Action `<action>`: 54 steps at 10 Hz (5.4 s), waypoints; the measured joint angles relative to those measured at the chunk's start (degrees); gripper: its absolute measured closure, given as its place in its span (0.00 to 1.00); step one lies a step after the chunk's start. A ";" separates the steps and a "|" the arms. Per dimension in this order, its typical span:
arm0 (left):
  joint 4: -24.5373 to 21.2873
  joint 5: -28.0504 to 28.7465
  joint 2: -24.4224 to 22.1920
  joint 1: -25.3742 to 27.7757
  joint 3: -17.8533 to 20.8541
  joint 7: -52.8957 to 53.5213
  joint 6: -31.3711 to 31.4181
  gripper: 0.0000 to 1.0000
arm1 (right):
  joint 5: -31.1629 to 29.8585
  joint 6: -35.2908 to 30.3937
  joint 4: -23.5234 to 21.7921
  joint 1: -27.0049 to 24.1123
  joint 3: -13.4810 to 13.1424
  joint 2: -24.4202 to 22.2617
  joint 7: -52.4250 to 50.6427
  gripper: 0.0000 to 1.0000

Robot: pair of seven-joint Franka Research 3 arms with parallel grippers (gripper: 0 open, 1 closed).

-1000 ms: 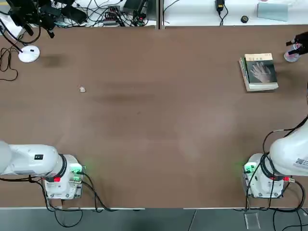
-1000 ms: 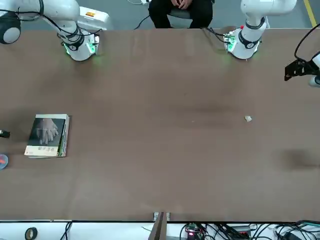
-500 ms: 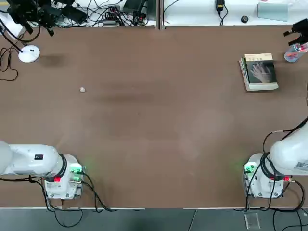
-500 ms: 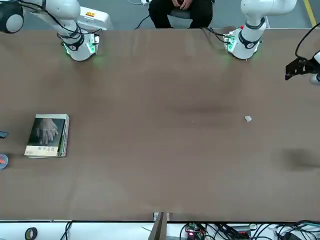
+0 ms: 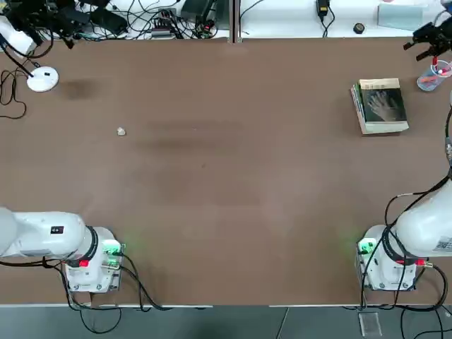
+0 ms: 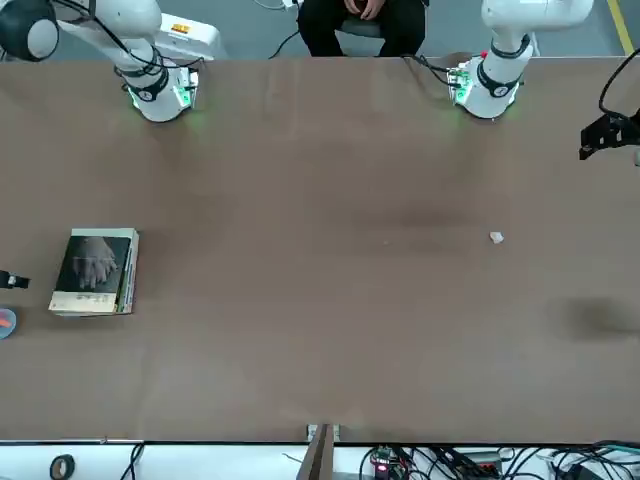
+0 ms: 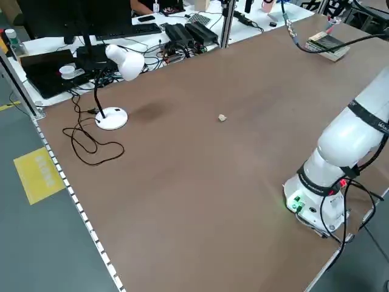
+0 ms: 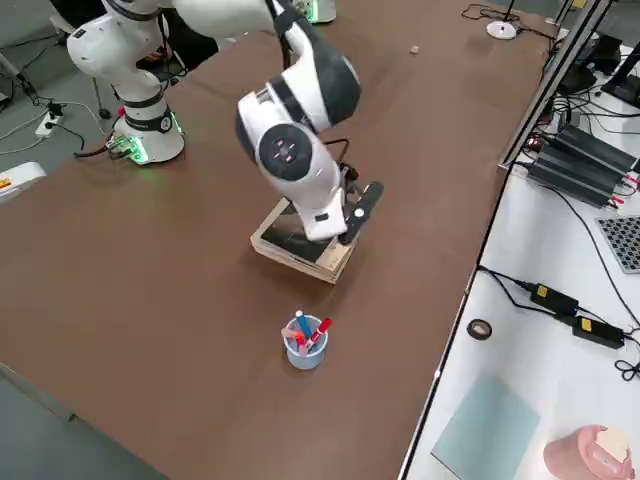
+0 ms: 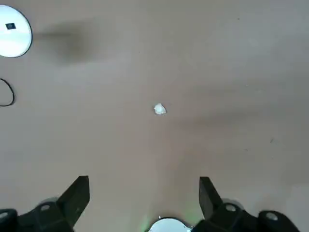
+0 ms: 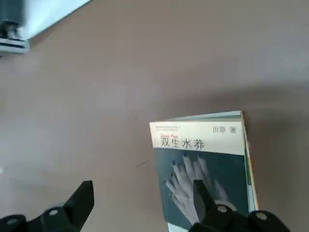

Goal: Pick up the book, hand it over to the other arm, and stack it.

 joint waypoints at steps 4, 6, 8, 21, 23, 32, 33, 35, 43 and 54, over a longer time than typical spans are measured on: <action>0.10 0.00 0.54 1.11 0.20 0.34 0.00 0.00 | -11.72 5.32 -1.60 3.57 4.92 -4.94 8.88 0.08; 0.44 0.00 0.94 1.11 0.20 0.33 0.05 0.00 | -17.57 8.11 -3.78 4.52 7.15 -7.76 11.91 0.08; 1.19 0.00 1.11 1.11 0.20 0.31 0.06 0.00 | -24.54 11.23 -6.88 4.81 10.51 -10.87 16.29 0.08; 2.29 0.00 1.40 0.95 -0.25 0.30 0.06 0.00 | -39.07 8.44 -15.39 6.98 18.69 -30.28 27.65 0.00; 2.51 0.00 1.42 0.91 -0.33 0.30 0.06 0.00 | -39.08 7.84 -14.38 7.71 18.73 -31.56 29.10 0.00; 2.55 0.00 1.51 0.93 -0.30 -0.13 0.06 0.00 | -41.87 1.13 -8.08 9.36 18.31 -32.32 31.77 0.00; 2.55 0.00 1.51 0.93 -0.30 -0.13 0.06 0.00 | -41.92 0.46 -7.85 9.44 18.31 -32.32 32.15 0.00; 2.63 0.00 1.51 0.93 -0.30 -0.16 0.06 0.00 | -41.94 0.09 -7.79 9.72 18.34 -32.31 32.64 0.00; 3.00 0.00 1.51 0.94 -0.29 -0.19 0.09 0.00 | -42.00 -0.92 -7.74 10.28 18.93 -32.33 34.66 0.00; 3.06 0.00 1.51 0.93 -0.30 -0.19 0.12 0.00 | -42.15 -0.17 -8.40 10.01 19.25 -32.27 34.62 0.00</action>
